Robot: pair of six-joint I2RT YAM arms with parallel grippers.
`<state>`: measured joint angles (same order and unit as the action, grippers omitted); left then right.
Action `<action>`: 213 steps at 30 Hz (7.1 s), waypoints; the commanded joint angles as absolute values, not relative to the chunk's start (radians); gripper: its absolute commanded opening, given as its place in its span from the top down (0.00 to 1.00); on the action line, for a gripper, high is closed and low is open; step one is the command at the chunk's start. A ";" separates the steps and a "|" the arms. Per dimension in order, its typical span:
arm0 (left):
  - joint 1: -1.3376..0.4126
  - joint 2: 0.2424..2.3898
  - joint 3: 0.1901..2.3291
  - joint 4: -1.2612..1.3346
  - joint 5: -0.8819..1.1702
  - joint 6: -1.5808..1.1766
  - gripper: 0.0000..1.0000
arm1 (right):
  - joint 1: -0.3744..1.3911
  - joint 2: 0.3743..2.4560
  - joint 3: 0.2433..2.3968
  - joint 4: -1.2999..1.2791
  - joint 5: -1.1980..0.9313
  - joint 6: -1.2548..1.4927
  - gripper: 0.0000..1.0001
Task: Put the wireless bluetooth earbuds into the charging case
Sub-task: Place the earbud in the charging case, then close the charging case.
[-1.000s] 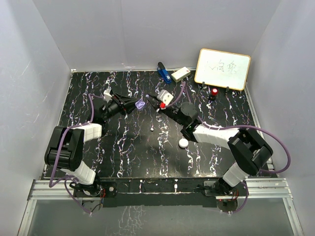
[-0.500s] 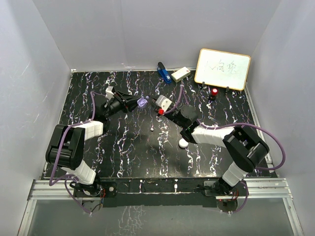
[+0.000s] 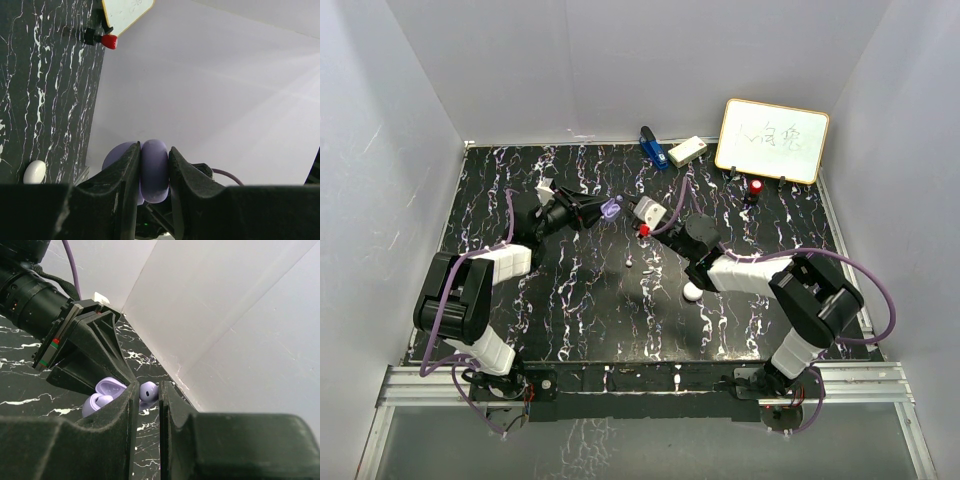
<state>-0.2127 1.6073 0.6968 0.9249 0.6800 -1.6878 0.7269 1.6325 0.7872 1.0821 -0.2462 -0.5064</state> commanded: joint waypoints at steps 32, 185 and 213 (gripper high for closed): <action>-0.234 1.571 0.762 0.866 0.701 -1.700 1.00 | 0.747 1.687 0.818 1.193 -0.231 -0.622 1.00; -0.235 1.613 0.785 0.919 0.659 -1.746 1.00 | 0.747 1.661 0.793 1.263 -0.200 -0.440 0.58; -0.231 1.435 0.816 0.540 0.474 -1.382 1.00 | 0.748 1.443 1.034 0.182 0.043 0.164 0.29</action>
